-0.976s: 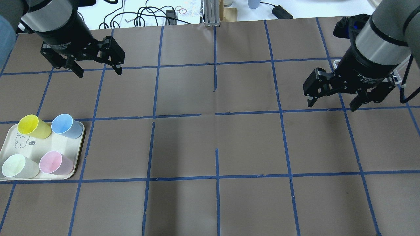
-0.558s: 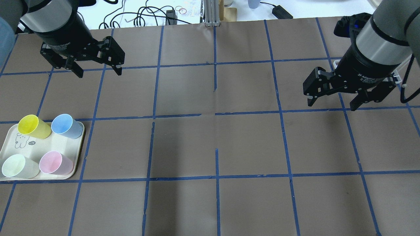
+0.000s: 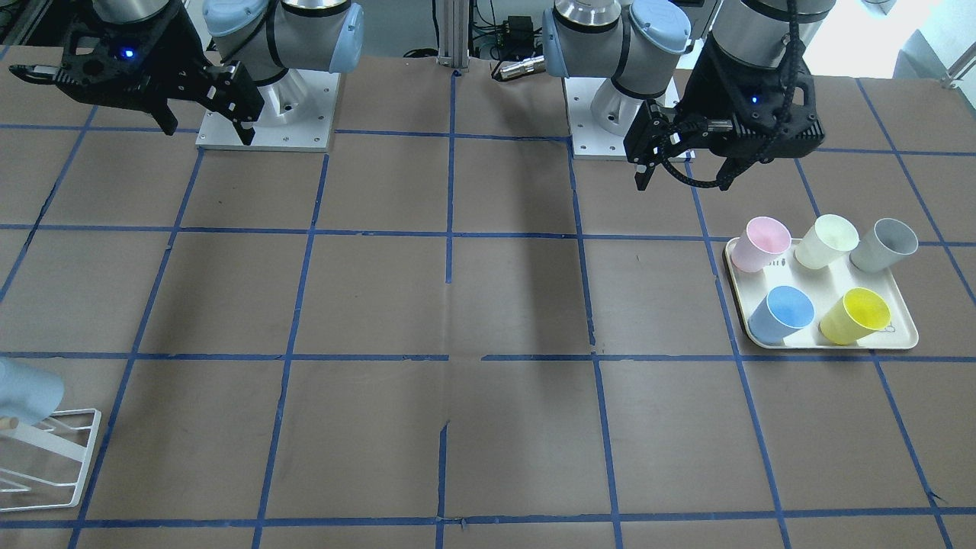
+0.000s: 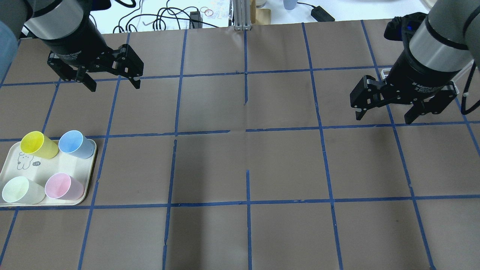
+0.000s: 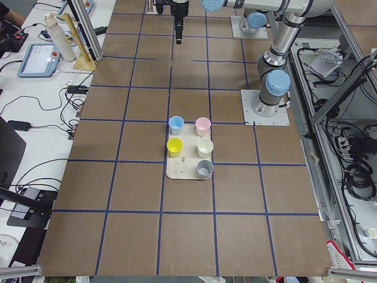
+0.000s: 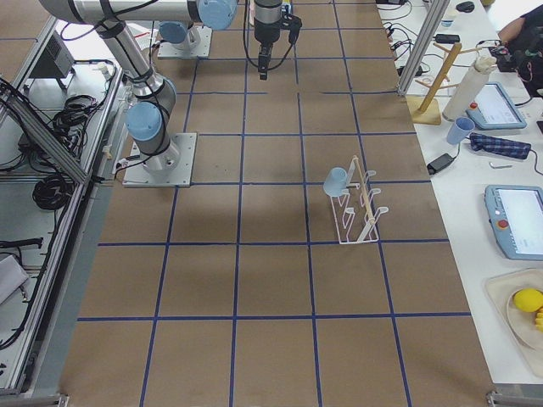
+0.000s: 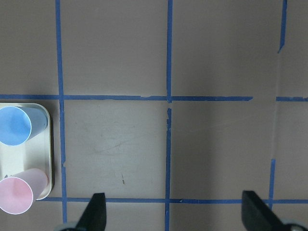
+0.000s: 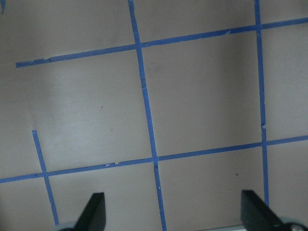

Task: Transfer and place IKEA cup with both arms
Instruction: 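Move the right gripper over the pale blue cup on the wire rack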

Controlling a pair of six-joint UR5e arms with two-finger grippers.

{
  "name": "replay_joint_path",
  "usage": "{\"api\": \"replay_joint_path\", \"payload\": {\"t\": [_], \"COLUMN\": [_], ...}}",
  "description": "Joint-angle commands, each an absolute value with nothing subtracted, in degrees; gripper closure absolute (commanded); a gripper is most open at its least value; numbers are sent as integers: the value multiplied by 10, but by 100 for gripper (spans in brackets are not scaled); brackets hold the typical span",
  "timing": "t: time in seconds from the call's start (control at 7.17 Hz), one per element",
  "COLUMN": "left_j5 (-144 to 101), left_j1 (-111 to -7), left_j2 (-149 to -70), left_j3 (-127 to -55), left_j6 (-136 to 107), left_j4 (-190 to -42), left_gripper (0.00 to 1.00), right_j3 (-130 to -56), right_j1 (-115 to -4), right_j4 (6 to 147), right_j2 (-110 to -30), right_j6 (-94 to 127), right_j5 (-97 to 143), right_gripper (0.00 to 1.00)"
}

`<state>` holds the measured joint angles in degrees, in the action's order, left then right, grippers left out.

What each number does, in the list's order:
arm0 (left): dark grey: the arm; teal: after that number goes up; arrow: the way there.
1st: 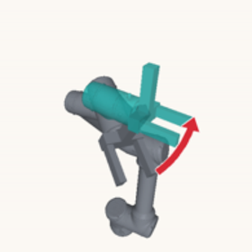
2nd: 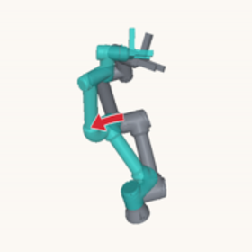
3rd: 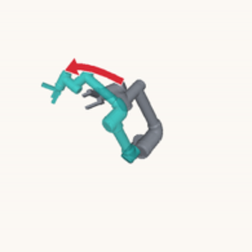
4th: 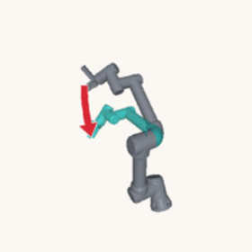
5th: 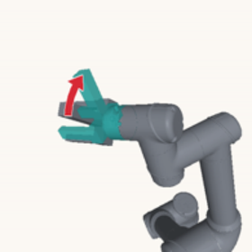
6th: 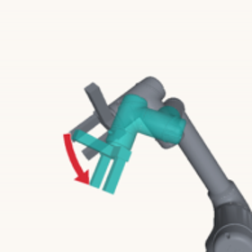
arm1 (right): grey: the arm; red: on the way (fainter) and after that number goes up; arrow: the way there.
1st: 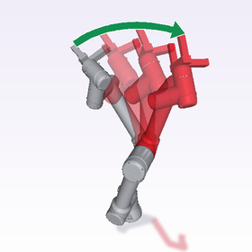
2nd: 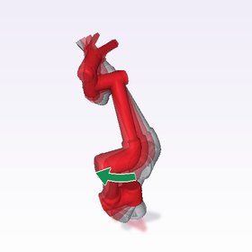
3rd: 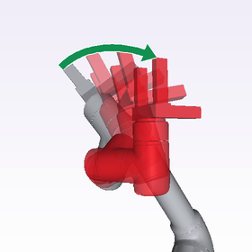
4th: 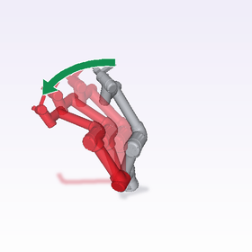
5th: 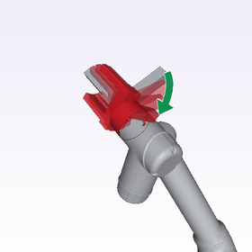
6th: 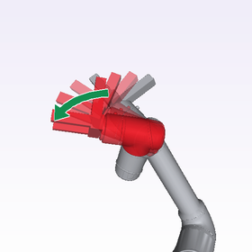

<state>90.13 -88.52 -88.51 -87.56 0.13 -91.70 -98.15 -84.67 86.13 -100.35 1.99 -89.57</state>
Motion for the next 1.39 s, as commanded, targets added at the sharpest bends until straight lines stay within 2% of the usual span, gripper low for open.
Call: {"api": "replay_joint_path", "payload": {"t": [0.0, 0.56, 1.25], "left_j5": [899, 896, 896], "left_j1": [-885, -882, -881], "left_j2": [-886, -886, -885], "left_j3": [-873, -874, -874], "left_j6": [3, 4, 4], "left_j4": [-917, -917, -917], "left_gripper": [0, 0, 0], "right_j3": [-980, -978, -956], "right_j1": [-804, -709, -652], "right_j4": [894, 994, 1104], "right_j2": [-985, -930, -826], "right_j6": [-42, -214, -307], "right_j5": [-895, -895, -893], "right_gripper": [0, 0, 0]}}
